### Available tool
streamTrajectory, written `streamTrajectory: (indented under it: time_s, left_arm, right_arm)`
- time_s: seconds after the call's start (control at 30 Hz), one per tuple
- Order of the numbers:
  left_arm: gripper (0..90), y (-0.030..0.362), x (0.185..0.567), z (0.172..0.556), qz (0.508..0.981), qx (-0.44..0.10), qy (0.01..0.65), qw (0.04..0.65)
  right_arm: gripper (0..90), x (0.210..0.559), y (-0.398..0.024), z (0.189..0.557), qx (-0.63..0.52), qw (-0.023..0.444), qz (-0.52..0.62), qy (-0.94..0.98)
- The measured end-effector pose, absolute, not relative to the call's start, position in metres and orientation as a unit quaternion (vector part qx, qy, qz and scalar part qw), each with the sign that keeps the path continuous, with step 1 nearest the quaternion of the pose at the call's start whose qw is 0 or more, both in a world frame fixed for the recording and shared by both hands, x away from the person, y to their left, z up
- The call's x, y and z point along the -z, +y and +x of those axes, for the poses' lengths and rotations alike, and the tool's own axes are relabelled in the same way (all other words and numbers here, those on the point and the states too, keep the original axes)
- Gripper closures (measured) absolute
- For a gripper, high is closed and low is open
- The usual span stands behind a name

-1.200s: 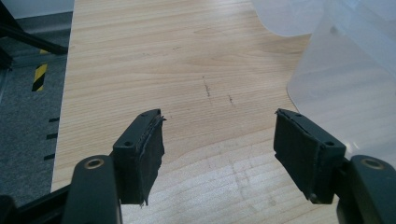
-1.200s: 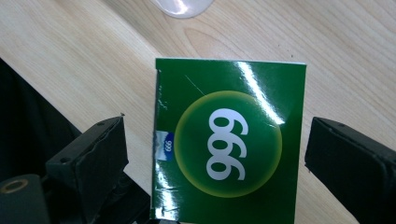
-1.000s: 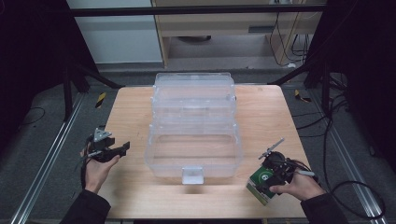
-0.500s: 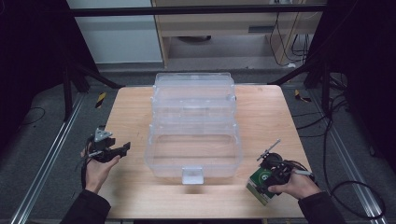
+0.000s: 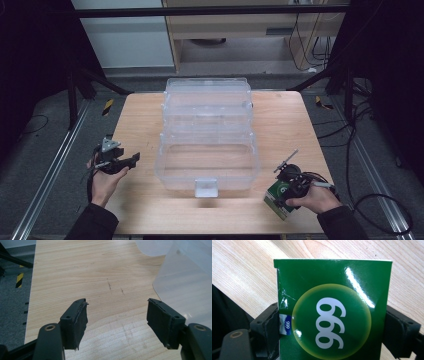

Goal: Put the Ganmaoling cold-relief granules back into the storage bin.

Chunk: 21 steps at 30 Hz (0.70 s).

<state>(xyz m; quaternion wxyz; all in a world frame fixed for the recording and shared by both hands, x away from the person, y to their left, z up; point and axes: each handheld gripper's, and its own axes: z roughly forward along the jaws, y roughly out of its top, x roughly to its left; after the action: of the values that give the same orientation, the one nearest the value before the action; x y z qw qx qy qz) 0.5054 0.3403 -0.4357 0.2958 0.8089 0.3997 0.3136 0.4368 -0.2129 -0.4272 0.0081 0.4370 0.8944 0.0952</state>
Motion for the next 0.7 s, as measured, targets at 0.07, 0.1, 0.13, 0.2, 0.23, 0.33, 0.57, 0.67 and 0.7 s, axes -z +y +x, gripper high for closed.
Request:
streamTrajectory:
  time_s: [0.07,0.1,0.13,0.2,0.23,0.33,0.57,0.67,0.7]
  left_arm:
    - [32.0,0.34,0.435,0.505,0.808,-0.315,0.399,0.296]
    - [32.0,0.34,0.435,0.505,0.807,-0.317,0.4,0.297]
    - [32.0,0.34,0.435,0.505,0.808,-0.317,0.399,0.296]
    - [32.0,0.341,0.434,0.505,0.809,-0.317,0.396,0.296]
    - [32.0,0.341,0.434,0.505,0.81,-0.317,0.396,0.295]
    - [32.0,0.34,0.435,0.505,0.808,-0.315,0.4,0.296]
    - [31.6,0.339,0.435,0.505,0.81,-0.314,0.398,0.296]
    - [31.4,0.34,0.436,0.506,0.812,-0.313,0.396,0.294]
    - [31.4,0.34,0.436,0.506,0.813,-0.313,0.395,0.293]
  right_arm:
    - [16.0,0.427,-0.213,0.437,-0.096,0.01,0.435,0.895]
    - [16.3,0.427,-0.213,0.437,-0.097,0.011,0.434,0.896]
    - [16.6,0.426,-0.213,0.437,-0.096,0.013,0.436,0.894]
    - [16.9,0.425,-0.213,0.437,-0.096,0.014,0.435,0.895]
    - [16.9,0.424,-0.214,0.436,-0.096,0.013,0.435,0.895]
    - [17.0,0.422,-0.216,0.435,-0.103,0.013,0.433,0.895]
    - [17.1,0.411,-0.219,0.435,-0.115,0.025,0.431,0.895]
    - [17.1,0.404,-0.222,0.435,-0.124,0.032,0.433,0.892]
    - [17.0,0.402,-0.222,0.436,-0.126,0.035,0.433,0.892]
